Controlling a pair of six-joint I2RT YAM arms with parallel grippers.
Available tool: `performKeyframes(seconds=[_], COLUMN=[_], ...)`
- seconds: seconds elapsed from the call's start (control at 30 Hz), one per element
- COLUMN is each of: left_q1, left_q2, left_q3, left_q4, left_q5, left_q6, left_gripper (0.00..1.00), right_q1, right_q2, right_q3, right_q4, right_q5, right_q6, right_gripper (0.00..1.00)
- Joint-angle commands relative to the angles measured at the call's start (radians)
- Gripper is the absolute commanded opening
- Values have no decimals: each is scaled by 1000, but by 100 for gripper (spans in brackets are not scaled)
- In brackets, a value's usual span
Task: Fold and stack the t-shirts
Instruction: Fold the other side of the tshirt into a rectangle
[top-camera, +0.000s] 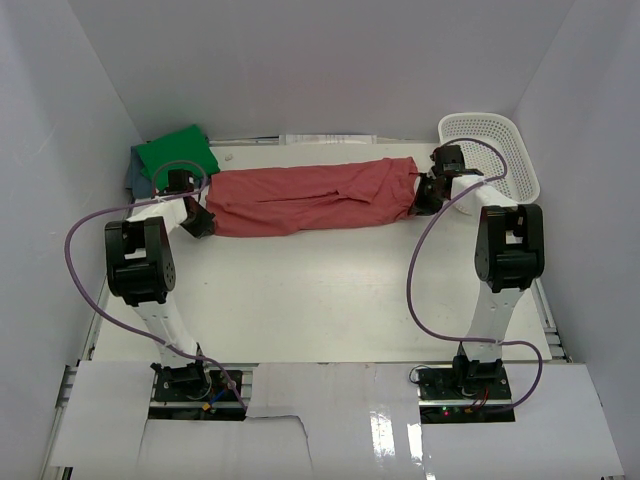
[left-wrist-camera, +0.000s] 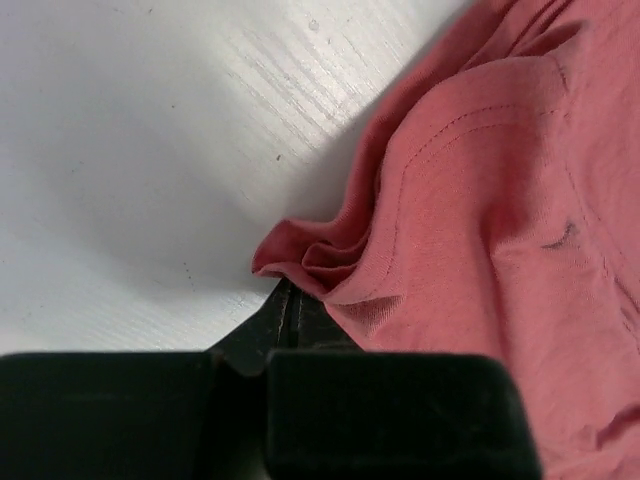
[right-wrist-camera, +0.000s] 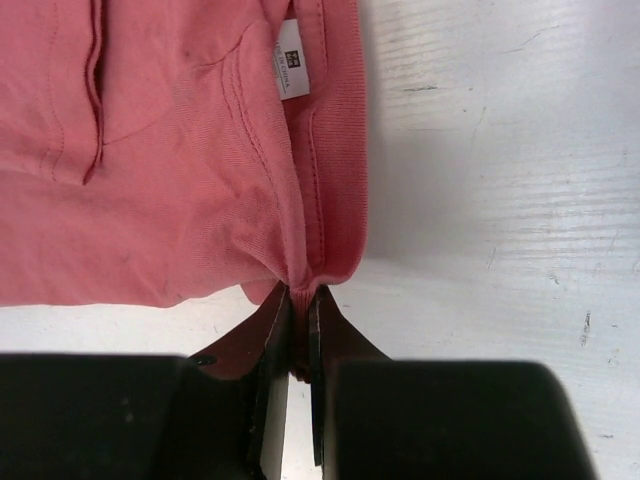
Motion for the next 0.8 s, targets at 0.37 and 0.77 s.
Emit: performKeyframes(seconds=[0.37,0.77], left_q1=[-3,13], left_q2=[-112,-283], left_q3=[-46,-147], left_q4=[-120,-177], left_q5=[-120,-146], left_q6=[56,102], left_gripper=[0,0], right_q1=[27,29], right_q2=[-158,-328], right_q3=[-160,-369], right_q4=[-53,-142], right_q5=[55,173], right_q6=[-27,-39], right_gripper=[8,8])
